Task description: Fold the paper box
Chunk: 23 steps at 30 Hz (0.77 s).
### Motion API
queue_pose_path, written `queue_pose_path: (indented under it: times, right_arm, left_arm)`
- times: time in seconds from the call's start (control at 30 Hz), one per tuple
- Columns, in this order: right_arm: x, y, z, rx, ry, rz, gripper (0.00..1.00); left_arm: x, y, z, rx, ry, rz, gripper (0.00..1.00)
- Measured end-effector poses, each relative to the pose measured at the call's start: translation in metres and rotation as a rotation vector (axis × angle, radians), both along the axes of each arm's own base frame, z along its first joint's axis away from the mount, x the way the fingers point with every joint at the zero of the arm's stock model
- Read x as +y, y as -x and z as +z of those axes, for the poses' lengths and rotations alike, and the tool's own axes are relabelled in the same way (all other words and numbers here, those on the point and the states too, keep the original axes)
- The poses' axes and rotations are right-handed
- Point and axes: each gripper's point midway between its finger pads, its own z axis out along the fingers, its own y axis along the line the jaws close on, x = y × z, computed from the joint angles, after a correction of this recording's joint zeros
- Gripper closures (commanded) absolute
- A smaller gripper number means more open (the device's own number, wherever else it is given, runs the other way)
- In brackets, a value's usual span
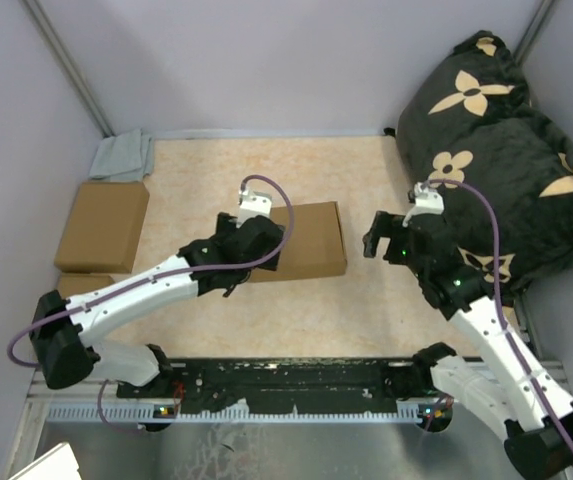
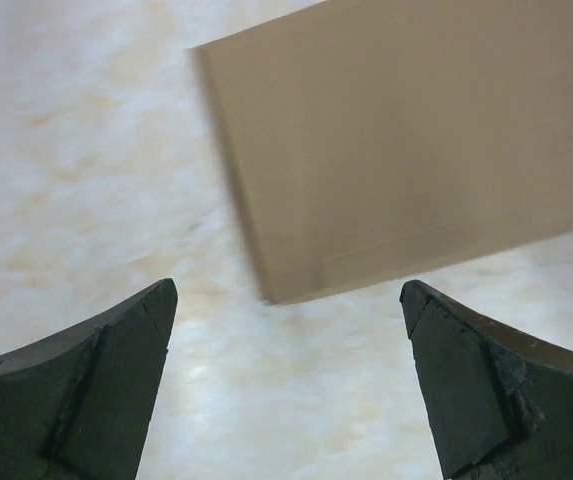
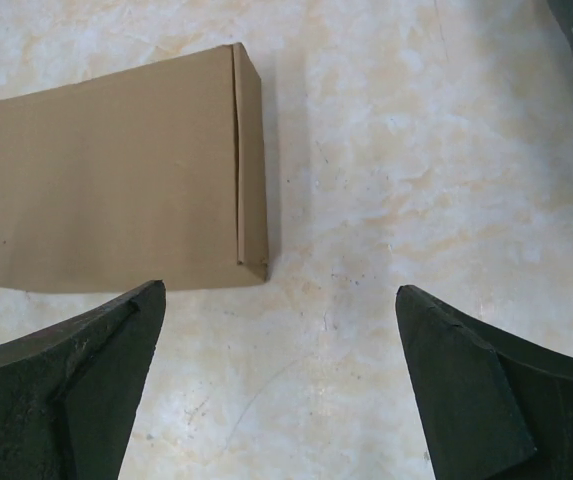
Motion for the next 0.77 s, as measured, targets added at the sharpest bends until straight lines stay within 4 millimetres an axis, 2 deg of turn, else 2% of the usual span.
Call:
queue_pose_path:
  times: [0.17,0.27,0.37,0.6,0.77]
  right_arm:
    - [-0.011,0.025,-0.015,0.017,-0.019,-0.023,0.01]
    - [-0.014,0.032,-0.021,0.045,-0.013,-0.026,0.01]
    - [-0.015,0.037,-0.027,0.085,0.004,-0.023,0.01]
    - [-0.014,0.041,-0.028,0.106,0.007,-0.011,0.01]
    - [-0.012,0.040,-0.028,0.107,0.004,-0.003,0.01]
  left_arm:
    - [0.070,0.006,-0.018,-0.004,-0.180,0.116,0.00]
    - [0.091,0.015,-0.030,0.008,-0.221,0.132,0.00]
    - [0.098,0.021,-0.033,0.015,-0.234,0.131,0.00]
    - [0.103,0.021,-0.017,-0.028,-0.193,0.148,0.00]
    - [0.105,0.023,-0.016,-0.032,-0.180,0.154,0.01]
